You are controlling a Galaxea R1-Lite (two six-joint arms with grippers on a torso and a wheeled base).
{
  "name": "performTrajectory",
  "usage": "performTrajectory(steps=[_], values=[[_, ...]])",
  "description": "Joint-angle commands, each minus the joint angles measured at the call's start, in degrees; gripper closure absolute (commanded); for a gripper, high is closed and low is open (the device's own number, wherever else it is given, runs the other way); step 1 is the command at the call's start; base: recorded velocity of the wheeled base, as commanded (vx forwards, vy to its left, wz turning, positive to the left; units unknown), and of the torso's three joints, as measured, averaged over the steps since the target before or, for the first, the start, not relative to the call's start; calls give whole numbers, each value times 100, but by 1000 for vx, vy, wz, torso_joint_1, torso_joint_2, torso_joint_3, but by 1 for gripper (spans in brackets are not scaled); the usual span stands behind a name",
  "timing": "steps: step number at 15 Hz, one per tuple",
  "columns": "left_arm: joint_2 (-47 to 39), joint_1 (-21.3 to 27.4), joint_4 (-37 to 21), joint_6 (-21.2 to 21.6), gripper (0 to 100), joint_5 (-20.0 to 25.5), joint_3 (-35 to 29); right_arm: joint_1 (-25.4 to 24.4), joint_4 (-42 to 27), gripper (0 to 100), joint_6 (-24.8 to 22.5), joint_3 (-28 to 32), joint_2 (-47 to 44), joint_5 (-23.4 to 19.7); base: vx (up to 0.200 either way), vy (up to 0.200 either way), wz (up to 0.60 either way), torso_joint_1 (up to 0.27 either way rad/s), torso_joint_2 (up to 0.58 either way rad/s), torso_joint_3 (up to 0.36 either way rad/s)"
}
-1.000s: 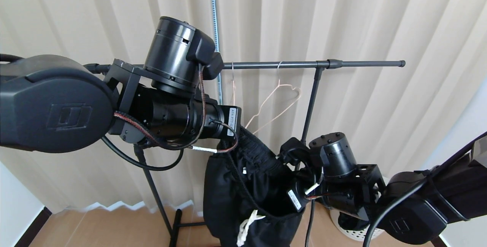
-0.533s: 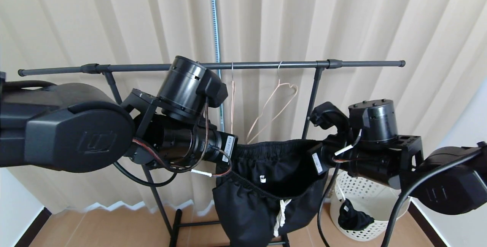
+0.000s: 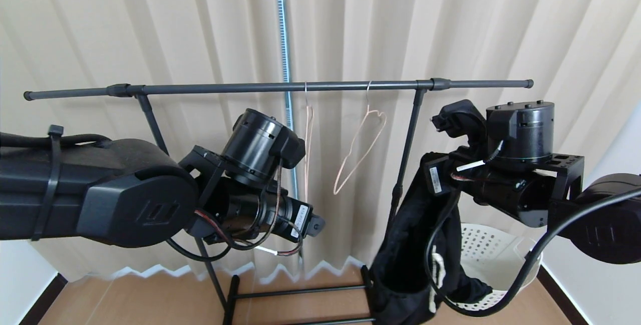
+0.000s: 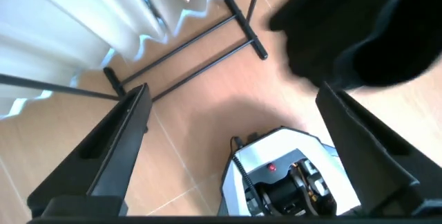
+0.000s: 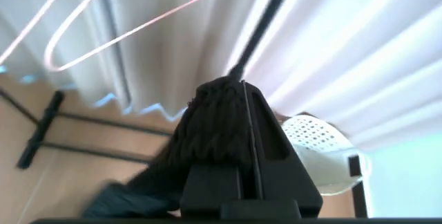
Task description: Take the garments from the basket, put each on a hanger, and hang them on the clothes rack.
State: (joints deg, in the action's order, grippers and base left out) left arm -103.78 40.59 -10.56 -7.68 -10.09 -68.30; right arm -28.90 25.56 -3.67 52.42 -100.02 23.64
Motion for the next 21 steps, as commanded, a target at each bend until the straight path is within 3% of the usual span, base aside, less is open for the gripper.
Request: performTrajectory(steps=[1,4,6,8,11,16,21], values=[[7,-104,1,-5,0,-1,63,-10,36,100,-2,84,-70,633,0,0,0,0,0,0],[-116,-219,230,-14,0,-10,45,-19,54,100,-20,49,-44,739,0,0,0,0,0,0],[-318,-386,915,3,0,-212,28,-28,54,100,-20,40,-70,748,0,0,0,0,0,0],[-468,-526,1152,232,0,-388,-51,-28,54,100,-29,40,-70,748,0,0,0,0,0,0],[-1329,-808,1592,408,0,-1197,-913,-36,54,100,-29,40,-131,748,0,0,0,0,0,0],[-2314,-948,1565,425,0,-1232,-2161,-36,54,100,-29,49,-281,748,0,0,0,0,0,0],[-3043,-1115,1574,416,0,-1232,-3013,-36,54,100,-29,58,-386,748,0,0,0,0,0,0]])
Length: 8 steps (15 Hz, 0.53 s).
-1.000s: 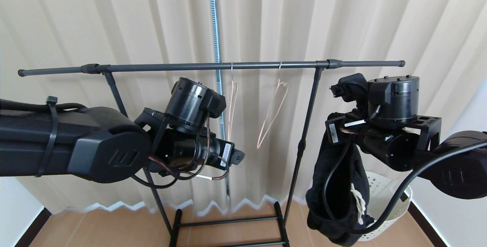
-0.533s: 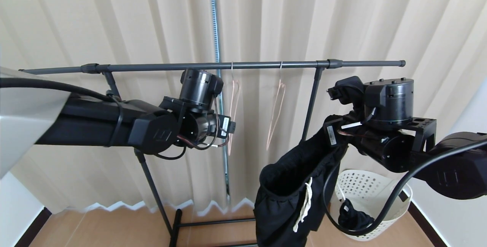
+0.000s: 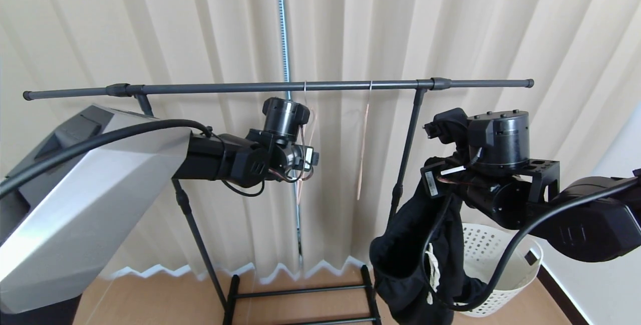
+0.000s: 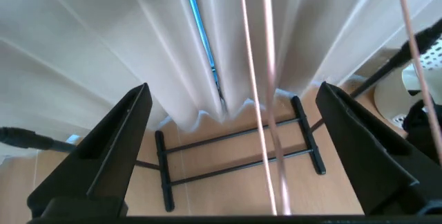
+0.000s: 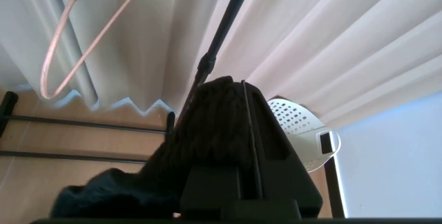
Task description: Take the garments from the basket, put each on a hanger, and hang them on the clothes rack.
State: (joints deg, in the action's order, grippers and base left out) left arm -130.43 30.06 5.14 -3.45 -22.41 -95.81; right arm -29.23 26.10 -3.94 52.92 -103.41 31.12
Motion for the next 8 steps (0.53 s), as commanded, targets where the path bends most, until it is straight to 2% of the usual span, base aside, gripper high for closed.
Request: performTrajectory(steps=[1,3,4,8], values=[[-475,-71,-5,2,0,-1,-413,-3,0,100,-2,8,-47,-1,0,0,0,0,0,0],[-624,-123,-13,11,0,-1,-667,-3,0,100,-2,8,-56,-1,0,0,0,0,0,0],[-668,-132,-13,11,100,-1,-782,-3,9,100,7,17,-109,-1,0,0,0,0,0,0],[-659,-132,-93,-15,100,-1,-720,-3,9,100,-2,8,-118,-1,0,0,0,0,0,0]])
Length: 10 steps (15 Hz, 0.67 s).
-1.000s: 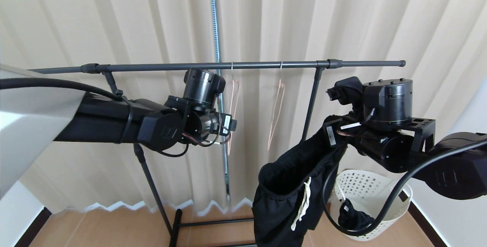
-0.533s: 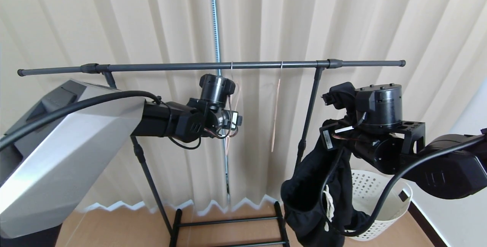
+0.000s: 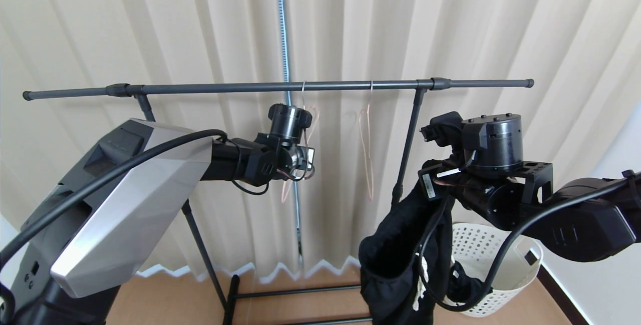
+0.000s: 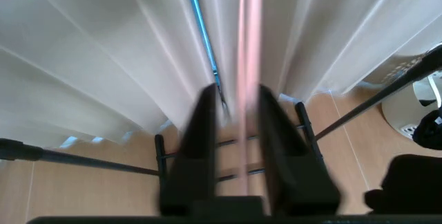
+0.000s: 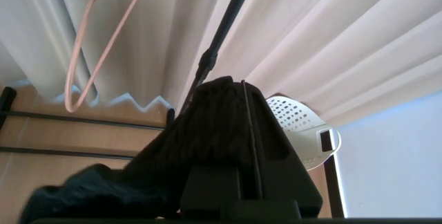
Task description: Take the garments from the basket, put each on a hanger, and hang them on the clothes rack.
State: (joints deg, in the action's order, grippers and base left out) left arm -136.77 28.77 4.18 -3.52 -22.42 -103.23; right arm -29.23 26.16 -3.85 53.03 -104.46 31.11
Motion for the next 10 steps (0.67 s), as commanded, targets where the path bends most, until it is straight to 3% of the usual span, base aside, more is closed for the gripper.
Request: performTrajectory(steps=[1,6,10], values=[[-17,-3,4,-8,100,1,75,-3,3,100,-1,-12,-13,0,0,0,0,0,0,0],[256,-3,13,-17,100,1,145,-12,3,100,-1,-21,-4,0,0,0,0,0,0,0],[818,41,48,1,100,36,681,-12,3,100,-1,-29,14,0,0,0,0,0,0,0]])
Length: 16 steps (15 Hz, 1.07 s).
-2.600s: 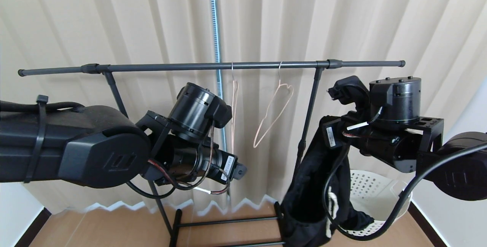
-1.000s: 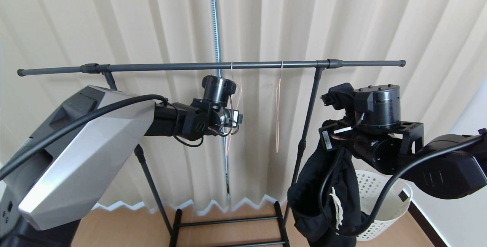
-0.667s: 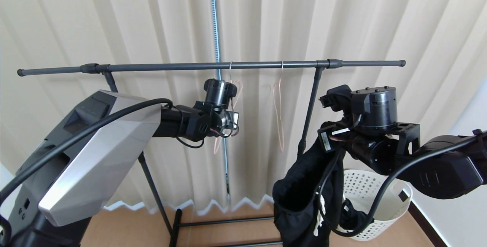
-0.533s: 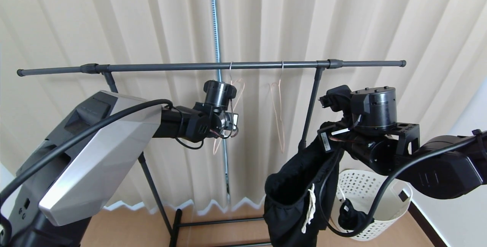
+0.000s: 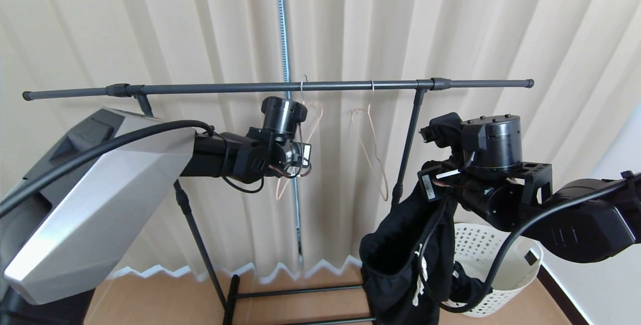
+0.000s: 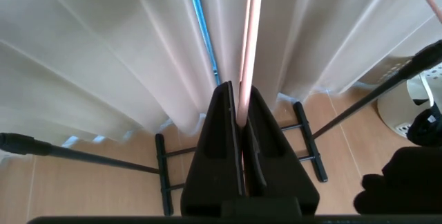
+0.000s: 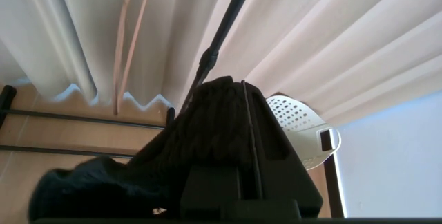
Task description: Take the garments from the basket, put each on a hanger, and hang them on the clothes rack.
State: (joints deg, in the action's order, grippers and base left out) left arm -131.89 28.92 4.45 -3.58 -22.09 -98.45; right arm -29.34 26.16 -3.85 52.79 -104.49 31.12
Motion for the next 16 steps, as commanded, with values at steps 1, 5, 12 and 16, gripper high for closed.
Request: performTrajectory(steps=[1,5,12,16], values=[[585,44,47,7,100,3,467,-10,3,100,-1,-5,25,8,0,0,0,0,0,0],[1227,114,179,7,100,12,1241,-63,3,100,-1,-23,42,87,0,0,0,0,0,0],[2853,334,1480,68,100,310,4036,-186,3,100,-1,-67,69,184,0,0,0,0,0,0],[3750,501,2411,297,100,829,5785,-195,3,100,-1,-93,165,386,0,0,0,0,0,0]])
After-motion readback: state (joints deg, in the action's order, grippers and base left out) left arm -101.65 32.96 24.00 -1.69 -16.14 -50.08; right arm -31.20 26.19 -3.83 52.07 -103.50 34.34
